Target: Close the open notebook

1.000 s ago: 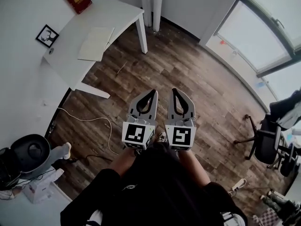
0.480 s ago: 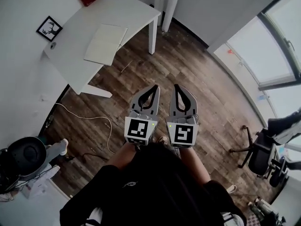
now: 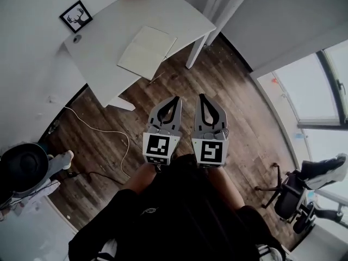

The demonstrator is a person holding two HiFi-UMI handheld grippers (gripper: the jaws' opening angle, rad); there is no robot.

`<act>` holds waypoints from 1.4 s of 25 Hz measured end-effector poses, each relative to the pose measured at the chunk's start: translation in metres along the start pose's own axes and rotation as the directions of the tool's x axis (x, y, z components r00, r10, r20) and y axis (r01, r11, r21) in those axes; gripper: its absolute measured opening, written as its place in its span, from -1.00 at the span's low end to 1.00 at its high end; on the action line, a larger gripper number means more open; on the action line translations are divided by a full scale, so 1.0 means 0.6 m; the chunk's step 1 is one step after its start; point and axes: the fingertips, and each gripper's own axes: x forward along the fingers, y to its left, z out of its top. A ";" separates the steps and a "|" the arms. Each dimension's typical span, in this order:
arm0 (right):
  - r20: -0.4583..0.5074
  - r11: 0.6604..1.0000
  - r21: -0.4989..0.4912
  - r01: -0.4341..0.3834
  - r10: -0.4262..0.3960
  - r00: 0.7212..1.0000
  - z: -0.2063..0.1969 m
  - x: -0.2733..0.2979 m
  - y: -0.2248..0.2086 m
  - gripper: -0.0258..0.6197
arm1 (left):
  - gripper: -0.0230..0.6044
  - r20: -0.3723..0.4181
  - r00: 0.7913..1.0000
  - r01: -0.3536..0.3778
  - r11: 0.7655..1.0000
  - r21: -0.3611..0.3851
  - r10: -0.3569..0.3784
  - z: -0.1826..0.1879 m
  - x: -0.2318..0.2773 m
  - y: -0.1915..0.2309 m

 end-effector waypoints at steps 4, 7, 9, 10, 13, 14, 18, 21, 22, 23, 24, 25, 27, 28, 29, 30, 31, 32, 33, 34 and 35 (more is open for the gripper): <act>0.020 0.997 -0.024 -0.079 0.079 0.997 0.020 0.049 0.030 -0.85 | -0.92 -0.014 0.996 -0.086 0.996 -0.040 0.085 -0.017 -0.010 0.060; 0.026 0.992 -0.028 -0.124 0.125 0.992 0.020 0.079 0.045 -0.85 | -0.92 -0.024 0.988 -0.155 0.987 -0.050 0.154 -0.031 -0.017 0.105; 0.018 0.987 -0.019 -0.159 0.160 0.987 0.013 0.098 0.059 -0.85 | -0.92 -0.024 0.983 -0.182 0.982 -0.049 0.181 -0.029 -0.017 0.124; 0.015 0.984 -0.017 -0.178 0.178 0.984 0.010 0.106 0.066 -0.85 | -0.92 -0.024 0.981 -0.193 0.980 -0.047 0.192 -0.028 -0.016 0.130; 0.024 0.973 -0.023 -0.230 0.231 0.973 0.004 0.130 0.078 -0.85 | -0.92 -0.029 0.972 -0.234 0.972 -0.040 0.233 -0.031 -0.011 0.148; 0.030 0.969 -0.031 -0.243 0.244 0.969 0.001 0.141 0.075 -0.85 | -0.92 -0.031 0.967 -0.252 0.967 -0.036 0.251 -0.032 -0.008 0.156; 0.048 0.958 -0.045 -0.282 0.284 0.958 -0.004 0.189 0.049 -0.85 | -0.92 -0.033 0.943 -0.331 0.943 -0.022 0.330 -0.022 0.018 0.186; 0.061 0.946 -0.041 -0.322 0.324 0.944 0.001 0.221 0.024 -0.85 | -0.92 -0.045 0.926 -0.375 0.927 -0.018 0.374 -0.017 0.048 0.192; 0.064 0.937 -0.045 -0.346 0.348 0.935 0.000 0.232 0.017 -0.85 | -0.92 -0.050 0.919 -0.393 0.919 -0.019 0.392 -0.016 0.061 0.195; 0.066 0.927 -0.049 -0.372 0.375 0.925 -0.001 0.244 0.009 -0.85 | -0.92 -0.055 0.910 -0.412 0.911 -0.022 0.410 -0.016 0.074 0.197; 0.072 0.916 -0.052 -0.397 0.400 0.914 -0.002 0.254 0.001 -0.85 | -0.92 -0.060 0.902 -0.430 0.902 -0.028 0.428 -0.017 0.088 0.199; 0.079 0.907 -0.057 -0.417 0.421 0.904 -0.004 0.264 -0.009 -0.85 | -0.92 -0.067 0.894 -0.445 0.895 -0.032 0.443 -0.019 0.102 0.198; 0.081 0.889 -0.072 -0.452 0.456 0.886 -0.013 0.284 -0.030 -0.85 | -0.92 -0.092 0.877 -0.476 0.879 -0.035 0.472 -0.032 0.128 0.192; 0.076 0.878 -0.079 -0.472 0.478 0.875 -0.019 0.293 -0.039 -0.85 | -0.92 -0.108 0.866 -0.495 0.868 -0.044 0.489 -0.042 0.138 0.188; 0.069 0.864 -0.083 -0.496 0.502 0.862 -0.027 0.301 -0.048 -0.85 | -0.92 -0.124 0.853 -0.517 0.853 -0.064 0.508 -0.053 0.147 0.182; 0.063 0.849 -0.087 -0.521 0.527 0.848 -0.034 0.307 -0.054 -0.85 | -0.92 -0.139 0.839 -0.541 0.836 -0.093 0.527 -0.066 0.153 0.177; 0.057 0.833 -0.089 -0.546 0.551 0.832 -0.042 0.312 -0.058 -0.85 | -0.92 -0.153 0.824 -0.564 0.816 -0.125 0.546 -0.078 0.156 0.173; 0.054 0.817 -0.090 -0.569 0.575 0.817 -0.050 0.316 -0.062 -0.85 | -0.92 -0.166 0.808 -0.588 0.795 -0.151 0.566 -0.089 0.159 0.170; 0.052 0.801 -0.090 -0.592 0.598 0.800 -0.056 0.320 -0.065 -0.85 | -0.92 -0.179 0.790 -0.612 0.773 -0.169 0.587 -0.100 0.160 0.168; 0.050 0.784 -0.090 -0.614 0.619 0.784 -0.062 0.324 -0.066 -0.85 | -0.92 -0.192 0.771 -0.636 0.752 -0.177 0.607 -0.111 0.160 0.166; 0.048 0.768 -0.092 -0.634 0.639 0.767 -0.068 0.326 -0.065 -0.85 | -0.92 -0.207 0.753 -0.657 0.733 -0.178 0.625 -0.123 0.160 0.165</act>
